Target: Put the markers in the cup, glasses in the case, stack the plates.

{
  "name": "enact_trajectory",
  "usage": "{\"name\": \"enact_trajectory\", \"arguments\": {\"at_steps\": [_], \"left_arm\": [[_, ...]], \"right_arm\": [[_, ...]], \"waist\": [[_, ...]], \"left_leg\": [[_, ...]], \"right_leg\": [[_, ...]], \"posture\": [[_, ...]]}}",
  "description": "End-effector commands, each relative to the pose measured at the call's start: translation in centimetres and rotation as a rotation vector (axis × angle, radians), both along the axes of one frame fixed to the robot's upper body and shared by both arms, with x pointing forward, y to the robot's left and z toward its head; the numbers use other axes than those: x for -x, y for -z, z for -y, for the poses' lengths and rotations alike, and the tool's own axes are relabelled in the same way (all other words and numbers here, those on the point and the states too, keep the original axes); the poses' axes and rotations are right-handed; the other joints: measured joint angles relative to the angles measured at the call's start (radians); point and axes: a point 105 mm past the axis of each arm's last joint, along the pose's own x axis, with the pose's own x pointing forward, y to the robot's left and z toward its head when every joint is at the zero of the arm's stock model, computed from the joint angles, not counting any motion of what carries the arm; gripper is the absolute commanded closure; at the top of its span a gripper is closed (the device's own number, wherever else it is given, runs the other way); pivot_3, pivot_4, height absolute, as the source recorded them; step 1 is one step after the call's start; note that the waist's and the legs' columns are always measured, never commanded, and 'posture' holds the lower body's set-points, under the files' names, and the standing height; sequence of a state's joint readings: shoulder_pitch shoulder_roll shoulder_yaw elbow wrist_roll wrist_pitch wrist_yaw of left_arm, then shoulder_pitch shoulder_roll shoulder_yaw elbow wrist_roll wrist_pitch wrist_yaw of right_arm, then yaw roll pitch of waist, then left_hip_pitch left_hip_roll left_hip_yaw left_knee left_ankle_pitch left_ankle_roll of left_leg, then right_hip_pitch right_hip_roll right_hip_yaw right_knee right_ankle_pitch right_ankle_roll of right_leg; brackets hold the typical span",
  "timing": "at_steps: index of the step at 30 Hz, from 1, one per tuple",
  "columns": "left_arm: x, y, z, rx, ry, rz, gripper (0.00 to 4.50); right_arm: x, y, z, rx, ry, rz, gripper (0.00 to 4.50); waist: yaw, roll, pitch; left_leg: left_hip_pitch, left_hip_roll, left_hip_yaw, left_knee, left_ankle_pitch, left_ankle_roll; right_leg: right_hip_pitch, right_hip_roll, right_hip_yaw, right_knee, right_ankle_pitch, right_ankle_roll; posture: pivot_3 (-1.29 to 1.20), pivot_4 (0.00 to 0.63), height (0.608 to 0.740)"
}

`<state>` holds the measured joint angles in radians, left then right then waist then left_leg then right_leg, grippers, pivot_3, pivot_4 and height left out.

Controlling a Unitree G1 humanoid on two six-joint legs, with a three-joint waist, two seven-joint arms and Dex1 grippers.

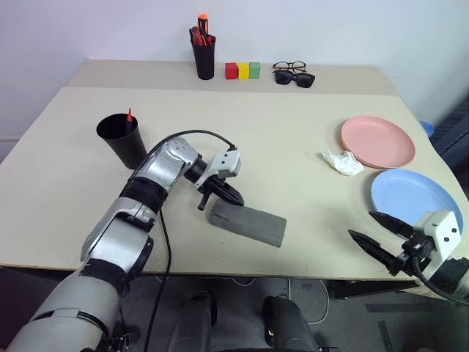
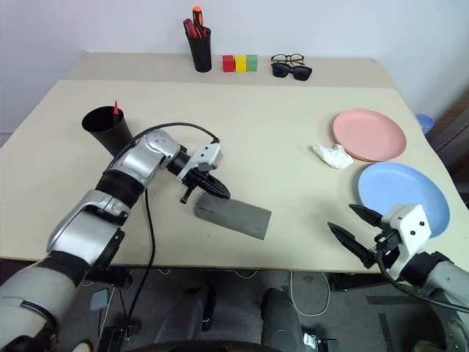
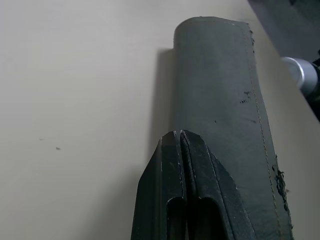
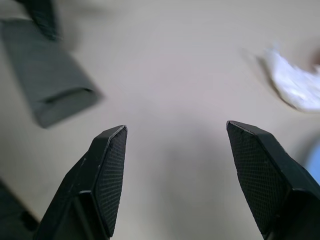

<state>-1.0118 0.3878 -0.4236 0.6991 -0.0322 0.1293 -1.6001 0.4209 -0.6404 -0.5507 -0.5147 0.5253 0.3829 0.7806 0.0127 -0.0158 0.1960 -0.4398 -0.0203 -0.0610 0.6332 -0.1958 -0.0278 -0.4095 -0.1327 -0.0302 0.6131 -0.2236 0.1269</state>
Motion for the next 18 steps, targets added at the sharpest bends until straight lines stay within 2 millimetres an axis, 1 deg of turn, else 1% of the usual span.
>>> {"name": "enact_trajectory", "arguments": {"at_steps": [1,3,5,6,7,9,10,14,16,18], "left_arm": [[0.3,-1.4,0.9,0.082,-0.009,0.038,4.45],[-0.2,-3.8,2.3,0.215,-0.068,0.095,4.45],[-0.1,-5.5,3.3,0.302,-0.093,0.131,4.45],[0.3,-5.8,3.6,0.318,-0.092,0.129,4.45],[0.9,-5.7,3.7,0.306,-0.076,0.115,4.22],[1.6,-5.2,3.7,0.277,-0.064,0.099,3.65],[1.8,-4.9,3.8,0.267,-0.070,0.090,3.21],[2.0,-4.5,4.2,0.259,-0.093,0.089,1.15],[2.3,-4.9,4.7,0.275,-0.095,0.095,0.09],[2.2,-5.4,5.1,0.303,-0.113,0.112,0.03]], "right_arm": [[-0.8,0.1,1.4,0.034,0.078,0.042,1.27],[-1.6,0.8,2.4,0.038,0.131,0.031,1.27],[-2.5,1.5,3.6,0.052,0.186,0.019,1.27],[-2.9,1.8,4.0,0.054,0.203,0.015,1.27],[-3.3,2.2,4.5,0.064,0.224,0.004,1.27],[-4.0,2.7,5.2,0.089,0.247,0.000,1.27],[-4.3,2.9,5.3,0.091,0.250,-0.008,1.27],[-5.3,3.7,6.1,0.107,0.282,-0.041,1.27],[-5.8,3.8,6.0,0.109,0.287,-0.057,1.27],[-6.2,3.7,5.7,0.117,0.283,-0.063,1.27]], "waist": [[0.000,0.000,0.000],[0.000,0.000,0.000],[0.002,0.000,0.000],[0.001,0.000,0.000],[0.001,0.000,0.000],[-0.001,0.001,-0.001],[-0.003,0.003,-0.002],[-0.003,0.005,-0.002],[-0.003,0.005,-0.002],[-0.001,0.005,-0.002]], "left_leg": [[0.000,0.000,0.000,0.000,0.000,0.000],[0.000,0.000,0.000,0.000,0.000,0.000],[-0.001,0.000,0.000,0.001,0.000,0.000],[-0.001,0.000,0.000,0.002,0.000,0.000],[-0.001,0.000,0.000,0.002,0.000,0.000],[0.000,0.000,0.000,0.001,0.000,0.000],[0.000,0.000,0.000,0.001,0.000,0.000],[0.003,0.000,0.001,0.000,0.000,0.000],[0.003,0.000,0.001,0.000,0.000,0.000],[0.003,0.000,0.001,0.001,0.000,0.000]], "right_leg": [[0.000,0.000,0.000,0.000,0.000,0.000],[0.000,0.000,0.000,0.000,0.000,0.000],[0.000,0.000,0.000,0.000,0.000,0.000],[0.000,0.000,0.000,0.000,0.000,0.000],[0.000,0.000,0.000,0.000,0.000,0.000],[0.000,0.000,0.000,0.000,0.000,0.000],[0.000,0.000,0.000,0.000,0.000,0.000],[0.000,0.001,0.001,0.003,0.000,0.000],[0.001,0.001,0.001,0.003,0.000,0.000],[0.001,0.000,0.001,0.003,0.000,0.000]], "posture": [[0.00,0.150,0.740],[0.00,0.150,0.740],[0.00,0.150,0.740],[0.00,0.150,0.740],[0.00,0.150,0.740],[0.00,0.150,0.740],[0.00,0.150,0.740],[0.00,0.150,0.740],[0.00,0.150,0.740],[0.00,0.150,0.740]]}}
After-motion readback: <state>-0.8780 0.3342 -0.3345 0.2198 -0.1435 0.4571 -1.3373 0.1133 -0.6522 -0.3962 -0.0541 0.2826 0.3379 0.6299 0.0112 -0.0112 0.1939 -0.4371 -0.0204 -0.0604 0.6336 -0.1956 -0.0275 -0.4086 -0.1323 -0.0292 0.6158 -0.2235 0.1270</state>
